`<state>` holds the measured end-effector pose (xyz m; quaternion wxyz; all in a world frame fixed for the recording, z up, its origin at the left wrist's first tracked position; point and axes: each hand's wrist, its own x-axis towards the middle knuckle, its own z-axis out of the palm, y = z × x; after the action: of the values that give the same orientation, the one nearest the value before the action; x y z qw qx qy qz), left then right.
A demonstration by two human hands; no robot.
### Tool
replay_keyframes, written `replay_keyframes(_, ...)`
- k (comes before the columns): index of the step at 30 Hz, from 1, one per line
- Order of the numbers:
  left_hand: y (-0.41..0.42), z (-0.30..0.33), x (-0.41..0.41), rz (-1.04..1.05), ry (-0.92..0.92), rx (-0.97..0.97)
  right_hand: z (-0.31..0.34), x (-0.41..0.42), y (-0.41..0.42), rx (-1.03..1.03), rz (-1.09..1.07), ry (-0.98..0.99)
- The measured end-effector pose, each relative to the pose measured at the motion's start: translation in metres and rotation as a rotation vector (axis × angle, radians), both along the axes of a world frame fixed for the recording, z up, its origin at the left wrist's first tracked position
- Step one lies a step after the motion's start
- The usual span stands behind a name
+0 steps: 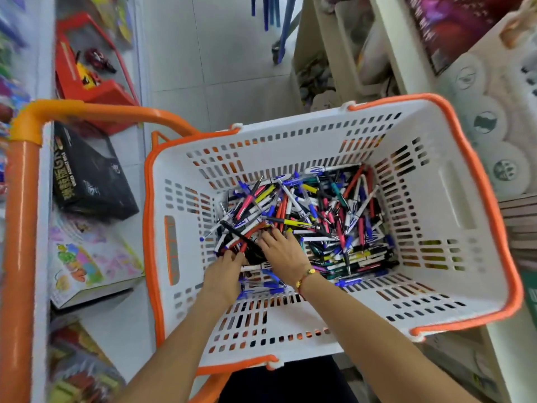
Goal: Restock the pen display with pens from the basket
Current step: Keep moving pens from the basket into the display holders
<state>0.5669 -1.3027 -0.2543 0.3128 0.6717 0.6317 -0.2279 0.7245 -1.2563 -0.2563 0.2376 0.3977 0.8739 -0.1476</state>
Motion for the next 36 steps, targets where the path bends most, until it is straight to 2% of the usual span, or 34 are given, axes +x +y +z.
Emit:
replay_keyframes(4, 0.007, -0.001, 0.003, 0.021, 0.016, -0.027, 0.008, 0.019, 0.011, -0.076, 0.098, 0.102)
replay_keyframes(8, 0.016, 0.008, 0.005, -0.303, 0.127, -0.151, 0.019, 0.040, 0.014, -0.122, 0.161, 0.303)
replay_keyframes(10, 0.018, 0.018, 0.012, -0.423, 0.188, -0.135, 0.027, 0.049, 0.014, -0.129, 0.117, 0.225)
replay_keyframes(12, 0.020, 0.024, 0.022, -0.449, 0.192, -0.058, 0.031, 0.053, 0.009, -0.179, 0.094, 0.023)
replay_keyframes(15, 0.022, 0.021, 0.033, -0.431, 0.033, 0.060, 0.026, 0.046, -0.003, -0.178, 0.068, -0.194)
replay_keyframes(18, 0.019, 0.011, 0.035, -0.442, -0.085, 0.095, 0.014, 0.033, -0.010, -0.149, -0.046, -0.234)
replay_keyframes(22, 0.015, 0.003, 0.035, -0.305, -0.082, 0.124, 0.007, 0.018, -0.013, -0.161, -0.176, -0.310)
replay_keyframes(25, 0.014, 0.000, 0.036, -0.351, -0.028, 0.098, 0.011, 0.014, -0.012, -0.204, -0.159, -0.335)
replay_keyframes(31, 0.023, 0.002, 0.043, -0.372, 0.001, 0.029, 0.021, 0.038, 0.008, -0.677, -0.280, -0.200)
replay_keyframes(34, 0.026, 0.007, 0.038, -0.171, -0.127, 0.004, 0.027, 0.055, 0.015, -0.857, -0.416, -0.054)
replay_keyframes(36, 0.026, 0.018, 0.036, -0.027, -0.213, 0.097, 0.035, 0.064, 0.019, -0.916, -0.527, 0.074)
